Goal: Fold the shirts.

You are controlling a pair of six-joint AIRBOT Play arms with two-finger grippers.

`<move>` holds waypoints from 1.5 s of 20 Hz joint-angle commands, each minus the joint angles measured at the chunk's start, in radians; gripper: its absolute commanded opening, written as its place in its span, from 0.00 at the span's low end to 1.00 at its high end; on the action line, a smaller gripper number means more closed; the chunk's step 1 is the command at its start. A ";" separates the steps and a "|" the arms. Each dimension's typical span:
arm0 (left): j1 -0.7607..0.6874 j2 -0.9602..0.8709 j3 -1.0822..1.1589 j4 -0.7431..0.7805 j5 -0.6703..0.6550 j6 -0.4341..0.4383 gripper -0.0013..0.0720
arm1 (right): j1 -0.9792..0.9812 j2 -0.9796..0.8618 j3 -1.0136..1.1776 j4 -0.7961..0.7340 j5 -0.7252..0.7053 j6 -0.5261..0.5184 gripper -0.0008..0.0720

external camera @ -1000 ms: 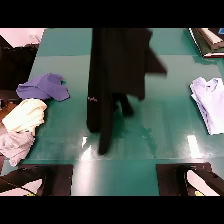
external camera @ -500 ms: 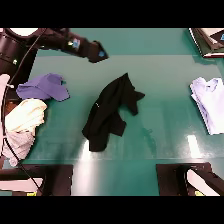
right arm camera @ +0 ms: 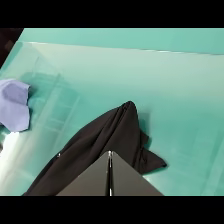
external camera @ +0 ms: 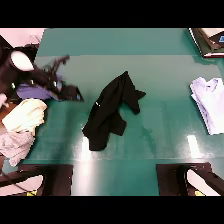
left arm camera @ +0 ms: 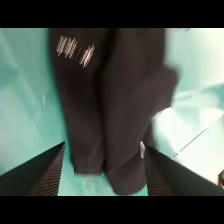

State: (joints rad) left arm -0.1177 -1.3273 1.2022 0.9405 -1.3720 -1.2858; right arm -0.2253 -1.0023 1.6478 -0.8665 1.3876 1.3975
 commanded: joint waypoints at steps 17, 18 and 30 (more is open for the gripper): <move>0.007 0.085 -0.534 -0.186 0.288 0.152 0.67 | 0.145 -0.148 0.000 0.001 0.017 0.001 0.03; 0.007 0.085 -0.534 -0.196 0.293 0.153 0.67 | 0.145 -0.148 0.000 0.001 0.018 0.001 0.03; -0.048 0.052 -0.455 -0.162 0.244 0.149 0.05 | 0.145 -0.162 0.000 0.001 0.005 0.001 0.03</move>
State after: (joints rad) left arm -0.1600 -1.2816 0.7017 0.7410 -1.0885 -1.1267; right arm -0.0807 -1.1549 1.6474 -0.8658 1.3941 1.3983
